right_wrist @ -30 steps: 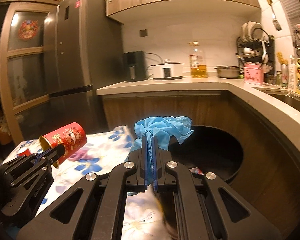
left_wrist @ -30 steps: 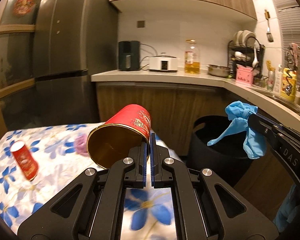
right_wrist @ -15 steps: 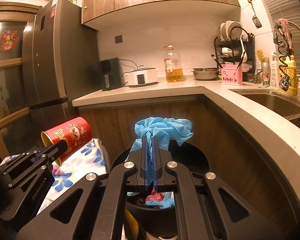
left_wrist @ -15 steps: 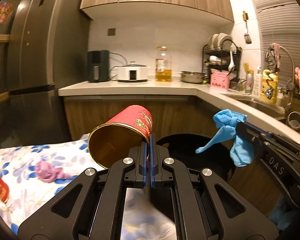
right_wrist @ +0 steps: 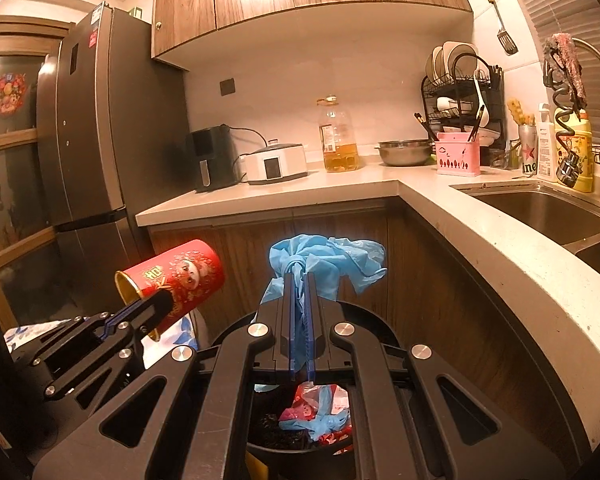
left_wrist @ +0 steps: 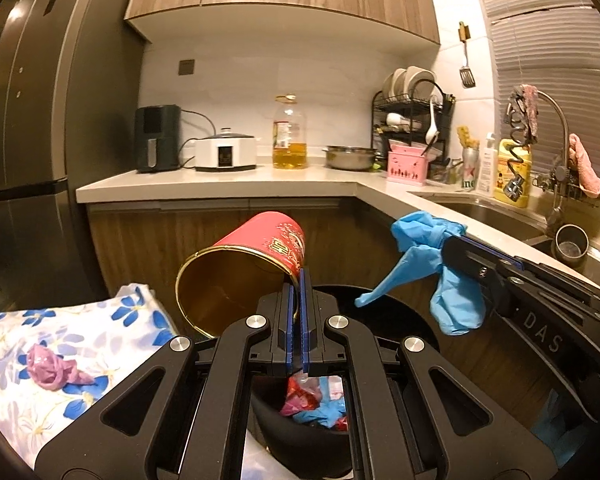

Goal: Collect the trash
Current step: 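Open both tools over the black bin to drop the cup and glove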

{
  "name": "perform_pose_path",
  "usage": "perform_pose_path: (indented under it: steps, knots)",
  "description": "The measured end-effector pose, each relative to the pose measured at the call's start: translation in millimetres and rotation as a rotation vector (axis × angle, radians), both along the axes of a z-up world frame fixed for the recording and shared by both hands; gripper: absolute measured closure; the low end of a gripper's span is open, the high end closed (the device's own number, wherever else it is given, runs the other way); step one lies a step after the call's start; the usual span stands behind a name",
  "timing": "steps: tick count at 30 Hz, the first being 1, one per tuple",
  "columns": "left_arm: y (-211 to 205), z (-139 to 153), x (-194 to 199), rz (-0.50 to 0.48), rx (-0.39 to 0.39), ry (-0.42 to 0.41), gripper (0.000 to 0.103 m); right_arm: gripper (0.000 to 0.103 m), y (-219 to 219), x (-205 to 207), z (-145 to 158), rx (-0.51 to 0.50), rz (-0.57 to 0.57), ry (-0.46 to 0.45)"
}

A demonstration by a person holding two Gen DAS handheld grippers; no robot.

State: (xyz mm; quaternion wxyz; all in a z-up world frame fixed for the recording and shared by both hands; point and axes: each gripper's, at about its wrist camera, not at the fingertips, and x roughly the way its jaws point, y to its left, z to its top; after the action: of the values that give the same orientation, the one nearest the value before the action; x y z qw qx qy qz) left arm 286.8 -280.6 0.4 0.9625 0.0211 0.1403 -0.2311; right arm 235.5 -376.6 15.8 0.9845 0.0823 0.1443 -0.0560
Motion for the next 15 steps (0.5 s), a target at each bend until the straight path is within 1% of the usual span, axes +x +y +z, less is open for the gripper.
perform_pose_path:
  steps: [11,15]
  knots:
    - [-11.0,-7.6,12.5,-0.048,-0.009,0.016,0.101,0.097,-7.8,14.1,-3.3,0.036,0.022,0.023]
    - [-14.6,-9.7,14.3,-0.062,-0.002,0.012,0.101,0.095,-10.6,17.8,-4.1,0.042,0.025,0.027]
